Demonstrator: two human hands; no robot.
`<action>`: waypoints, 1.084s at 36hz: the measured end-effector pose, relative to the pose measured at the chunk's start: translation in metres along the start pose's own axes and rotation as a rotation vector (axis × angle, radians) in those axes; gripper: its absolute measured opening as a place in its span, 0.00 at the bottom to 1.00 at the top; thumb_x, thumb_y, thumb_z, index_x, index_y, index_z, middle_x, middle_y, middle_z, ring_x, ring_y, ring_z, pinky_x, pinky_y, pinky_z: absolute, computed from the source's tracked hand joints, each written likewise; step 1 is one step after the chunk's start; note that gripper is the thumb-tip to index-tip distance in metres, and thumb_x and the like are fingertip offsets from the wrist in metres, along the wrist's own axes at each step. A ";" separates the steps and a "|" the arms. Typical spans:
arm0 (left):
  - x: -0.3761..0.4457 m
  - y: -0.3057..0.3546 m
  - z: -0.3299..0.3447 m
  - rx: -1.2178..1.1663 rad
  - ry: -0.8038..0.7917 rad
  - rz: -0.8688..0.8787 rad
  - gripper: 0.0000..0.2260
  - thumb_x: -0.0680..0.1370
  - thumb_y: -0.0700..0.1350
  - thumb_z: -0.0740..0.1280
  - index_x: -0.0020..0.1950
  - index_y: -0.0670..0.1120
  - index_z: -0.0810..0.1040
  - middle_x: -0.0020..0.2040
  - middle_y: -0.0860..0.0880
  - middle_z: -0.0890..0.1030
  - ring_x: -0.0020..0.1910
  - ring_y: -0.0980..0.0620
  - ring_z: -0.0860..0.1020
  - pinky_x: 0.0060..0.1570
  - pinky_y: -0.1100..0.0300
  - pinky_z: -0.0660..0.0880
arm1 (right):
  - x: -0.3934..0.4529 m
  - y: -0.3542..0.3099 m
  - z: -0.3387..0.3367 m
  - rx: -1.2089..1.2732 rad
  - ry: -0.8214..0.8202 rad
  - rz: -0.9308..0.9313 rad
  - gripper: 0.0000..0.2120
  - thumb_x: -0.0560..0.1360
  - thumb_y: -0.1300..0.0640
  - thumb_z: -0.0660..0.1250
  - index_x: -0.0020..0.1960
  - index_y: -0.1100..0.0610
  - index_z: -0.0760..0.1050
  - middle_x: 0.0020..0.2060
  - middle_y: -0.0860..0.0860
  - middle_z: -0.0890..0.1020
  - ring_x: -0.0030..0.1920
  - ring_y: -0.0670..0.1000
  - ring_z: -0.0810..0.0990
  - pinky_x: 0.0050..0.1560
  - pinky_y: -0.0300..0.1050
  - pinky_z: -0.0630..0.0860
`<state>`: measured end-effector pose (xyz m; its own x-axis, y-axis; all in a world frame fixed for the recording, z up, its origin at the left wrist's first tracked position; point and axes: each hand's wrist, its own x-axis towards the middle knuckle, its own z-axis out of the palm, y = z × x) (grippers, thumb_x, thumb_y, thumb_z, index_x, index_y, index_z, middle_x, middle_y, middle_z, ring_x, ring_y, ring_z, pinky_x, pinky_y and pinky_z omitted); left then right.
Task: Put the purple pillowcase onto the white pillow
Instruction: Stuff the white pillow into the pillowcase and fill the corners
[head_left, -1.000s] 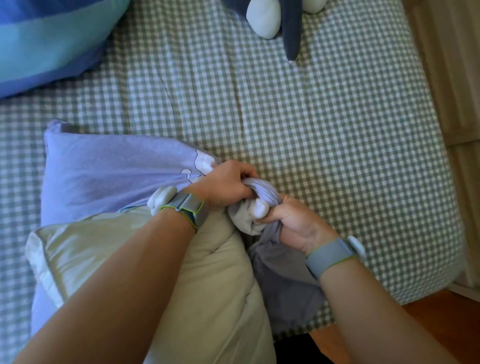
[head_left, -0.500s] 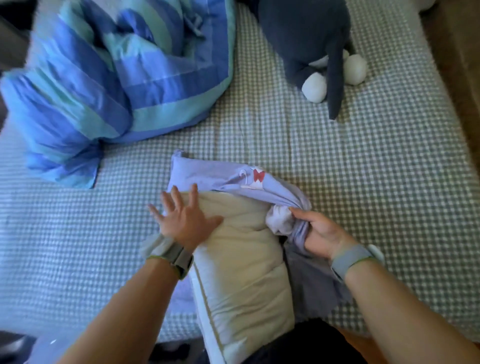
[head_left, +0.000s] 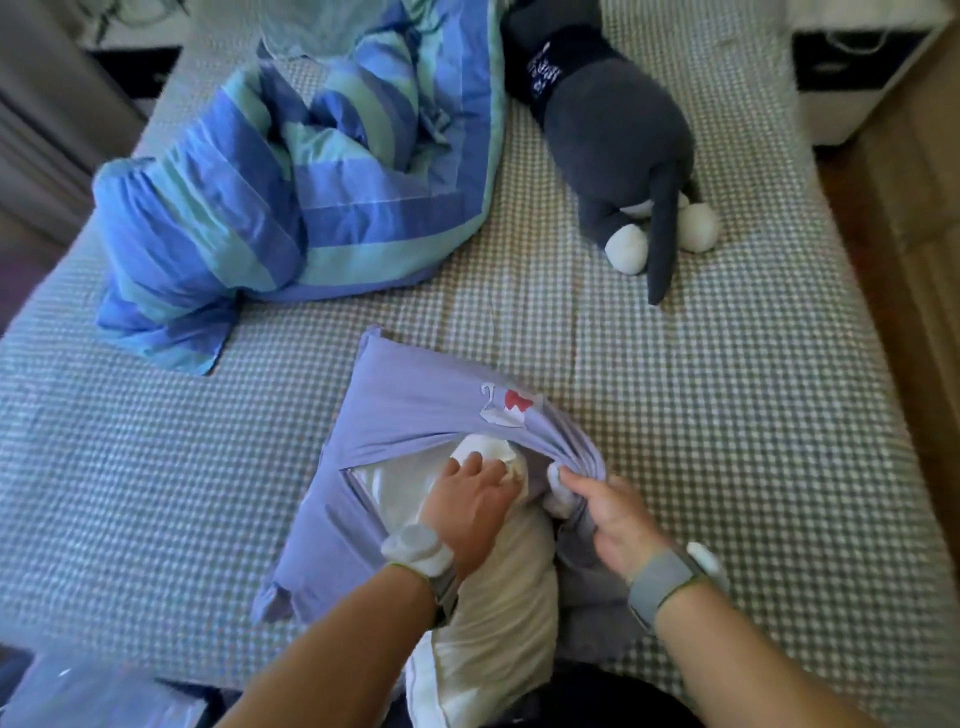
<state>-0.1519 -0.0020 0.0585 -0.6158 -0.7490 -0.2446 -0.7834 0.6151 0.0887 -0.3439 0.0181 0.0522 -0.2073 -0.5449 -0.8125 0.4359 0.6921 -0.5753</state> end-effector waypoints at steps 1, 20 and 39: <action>0.003 0.006 0.004 0.016 0.003 0.016 0.20 0.67 0.44 0.67 0.59 0.53 0.77 0.49 0.50 0.77 0.47 0.43 0.75 0.43 0.51 0.72 | -0.005 0.000 -0.009 -0.025 0.038 -0.030 0.04 0.73 0.64 0.73 0.48 0.62 0.83 0.38 0.55 0.86 0.40 0.53 0.83 0.44 0.46 0.79; -0.005 -0.017 0.013 -0.219 0.211 -0.060 0.14 0.81 0.51 0.61 0.67 0.56 0.73 0.43 0.50 0.77 0.43 0.41 0.78 0.41 0.51 0.73 | -0.006 0.014 0.005 -0.095 0.071 -0.030 0.07 0.73 0.59 0.74 0.50 0.57 0.84 0.44 0.56 0.86 0.49 0.57 0.84 0.50 0.52 0.79; 0.010 -0.010 0.005 -0.826 -0.179 -0.347 0.18 0.71 0.50 0.60 0.61 0.51 0.69 0.59 0.49 0.82 0.57 0.45 0.78 0.59 0.49 0.73 | -0.008 0.039 0.046 -0.458 0.099 -0.190 0.17 0.73 0.69 0.57 0.55 0.61 0.81 0.48 0.57 0.82 0.45 0.53 0.78 0.39 0.36 0.73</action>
<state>-0.1499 -0.0144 0.0503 -0.3665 -0.7669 -0.5268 -0.7754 -0.0611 0.6285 -0.2854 0.0276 0.0408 -0.3372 -0.6492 -0.6818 -0.0423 0.7339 -0.6780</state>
